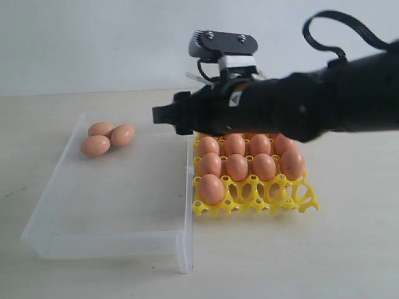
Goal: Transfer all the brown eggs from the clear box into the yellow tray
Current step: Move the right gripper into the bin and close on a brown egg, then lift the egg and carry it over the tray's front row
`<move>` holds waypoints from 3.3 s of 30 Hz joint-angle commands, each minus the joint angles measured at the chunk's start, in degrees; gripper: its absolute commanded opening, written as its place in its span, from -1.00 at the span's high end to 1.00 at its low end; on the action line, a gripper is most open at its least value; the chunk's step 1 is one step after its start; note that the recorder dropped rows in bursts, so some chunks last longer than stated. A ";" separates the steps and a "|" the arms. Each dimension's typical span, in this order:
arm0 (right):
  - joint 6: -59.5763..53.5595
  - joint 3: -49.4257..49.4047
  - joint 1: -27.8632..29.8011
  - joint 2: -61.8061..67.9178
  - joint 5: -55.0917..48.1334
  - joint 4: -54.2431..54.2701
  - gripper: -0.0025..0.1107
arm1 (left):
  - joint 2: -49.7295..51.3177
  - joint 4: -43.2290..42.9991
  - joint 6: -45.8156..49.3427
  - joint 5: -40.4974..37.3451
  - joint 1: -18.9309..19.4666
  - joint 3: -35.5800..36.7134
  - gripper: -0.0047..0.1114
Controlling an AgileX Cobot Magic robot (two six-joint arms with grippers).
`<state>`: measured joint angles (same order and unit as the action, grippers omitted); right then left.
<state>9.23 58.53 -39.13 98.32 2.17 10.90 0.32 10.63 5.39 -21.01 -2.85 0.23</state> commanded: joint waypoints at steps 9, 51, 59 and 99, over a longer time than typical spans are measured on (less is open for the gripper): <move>-6.84 39.65 -0.88 23.98 -32.48 6.22 0.31 | -0.32 0.14 0.16 0.22 0.06 -0.23 0.92; 12.00 76.79 1.62 54.96 -35.48 6.04 -0.18 | -0.32 0.14 0.16 0.22 0.06 -0.23 0.92; 14.67 76.79 1.75 56.67 -31.77 6.12 -0.18 | -0.32 0.14 0.16 0.22 0.06 -0.23 0.92; 8.51 72.73 -2.40 45.94 -34.68 -2.89 0.96 | -0.32 0.14 0.16 0.22 0.06 -0.23 0.92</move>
<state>18.93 133.66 -40.86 146.97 -32.72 10.83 0.32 10.63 5.39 -21.01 -2.85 0.23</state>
